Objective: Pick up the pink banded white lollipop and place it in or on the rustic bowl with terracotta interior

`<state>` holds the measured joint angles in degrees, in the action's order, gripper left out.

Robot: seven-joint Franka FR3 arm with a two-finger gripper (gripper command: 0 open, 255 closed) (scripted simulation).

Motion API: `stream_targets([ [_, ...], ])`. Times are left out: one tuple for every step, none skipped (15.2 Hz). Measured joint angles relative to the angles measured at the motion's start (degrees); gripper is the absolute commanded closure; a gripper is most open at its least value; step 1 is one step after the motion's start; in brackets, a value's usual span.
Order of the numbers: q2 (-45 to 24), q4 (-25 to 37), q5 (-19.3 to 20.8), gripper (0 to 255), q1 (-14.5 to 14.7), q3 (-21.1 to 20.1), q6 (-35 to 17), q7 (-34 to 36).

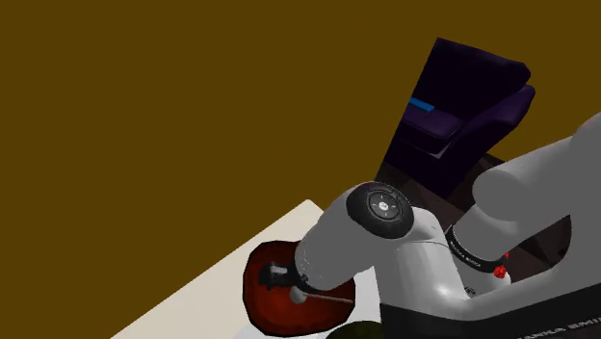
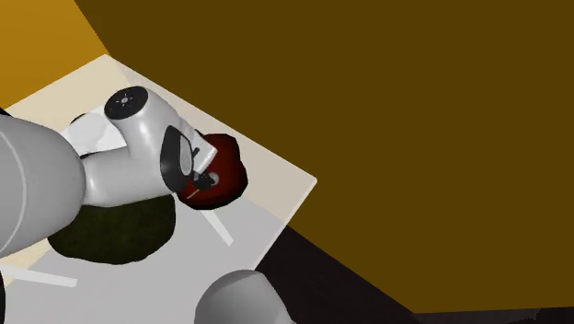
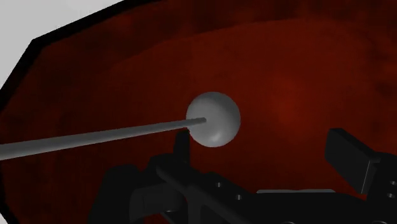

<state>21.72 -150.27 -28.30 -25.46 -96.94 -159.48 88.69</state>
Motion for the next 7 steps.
stream_targets([
  [1.3,0.3,-9.9,0,-2.6,-3.1,-0.3,-2.4],
  [3.6,0.2,-20.1,0,-2.5,-4.3,0.2,-5.8],
  [6.7,0.3,-28.8,0,-0.7,-3.7,1.8,-9.6],
  [9.8,0.5,-36.3,0,0.5,-3.6,3.3,-13.9],
  [13.2,1.2,-42.8,0,1.2,-3.7,5.3,-18.0],
  [13.3,1.2,-45.5,0,1.2,-3.7,5.4,-18.5],
  [13.7,1.2,-44.7,0,1.3,-3.6,5.7,-18.5],
])
